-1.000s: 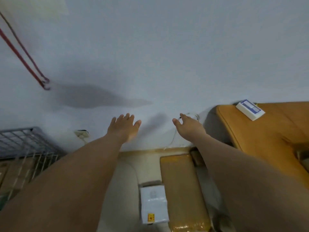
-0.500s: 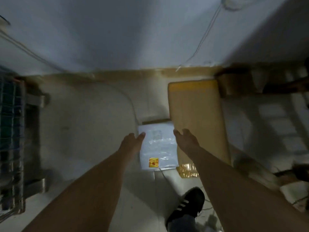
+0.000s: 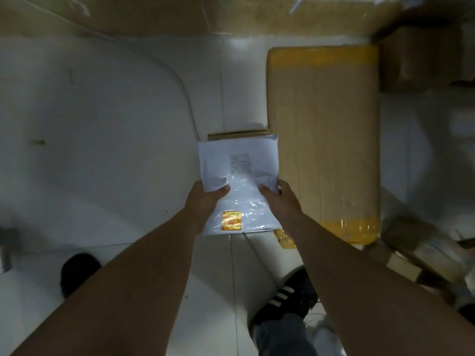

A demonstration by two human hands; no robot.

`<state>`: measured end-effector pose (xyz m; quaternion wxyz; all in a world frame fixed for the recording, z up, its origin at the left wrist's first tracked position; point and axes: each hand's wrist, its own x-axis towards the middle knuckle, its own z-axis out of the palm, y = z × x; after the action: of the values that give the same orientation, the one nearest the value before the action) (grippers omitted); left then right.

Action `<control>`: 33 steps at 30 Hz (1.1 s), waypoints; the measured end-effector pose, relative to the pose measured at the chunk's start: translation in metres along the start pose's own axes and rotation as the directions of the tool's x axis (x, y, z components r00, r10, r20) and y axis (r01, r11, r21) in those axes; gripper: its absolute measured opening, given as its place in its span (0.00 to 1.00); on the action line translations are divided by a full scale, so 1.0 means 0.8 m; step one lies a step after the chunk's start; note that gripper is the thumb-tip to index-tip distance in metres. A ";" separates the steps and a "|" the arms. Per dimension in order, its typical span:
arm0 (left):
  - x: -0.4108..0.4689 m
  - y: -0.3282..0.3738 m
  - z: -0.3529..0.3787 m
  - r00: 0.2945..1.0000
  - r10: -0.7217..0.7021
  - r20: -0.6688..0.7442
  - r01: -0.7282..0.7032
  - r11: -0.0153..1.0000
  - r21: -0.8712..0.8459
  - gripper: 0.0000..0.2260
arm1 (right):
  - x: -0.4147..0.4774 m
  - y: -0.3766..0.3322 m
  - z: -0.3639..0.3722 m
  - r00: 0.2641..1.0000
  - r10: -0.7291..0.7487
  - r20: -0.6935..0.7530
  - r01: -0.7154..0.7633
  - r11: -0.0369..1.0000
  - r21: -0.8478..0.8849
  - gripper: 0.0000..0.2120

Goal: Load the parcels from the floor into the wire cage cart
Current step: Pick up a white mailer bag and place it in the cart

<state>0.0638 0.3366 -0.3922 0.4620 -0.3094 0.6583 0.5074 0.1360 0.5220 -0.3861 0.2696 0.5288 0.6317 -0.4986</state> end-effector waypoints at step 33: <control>-0.818 0.661 -0.099 0.349 0.914 0.209 -0.894 0.257 0.368 0.27 | -0.750 -0.596 -0.423 0.456 -0.867 -0.199 0.888 0.429 0.165 0.34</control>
<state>-0.1732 0.3764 0.4182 0.1283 0.2181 0.8182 0.5163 -0.0699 0.6187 0.4201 -0.1233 0.1722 0.7580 -0.6169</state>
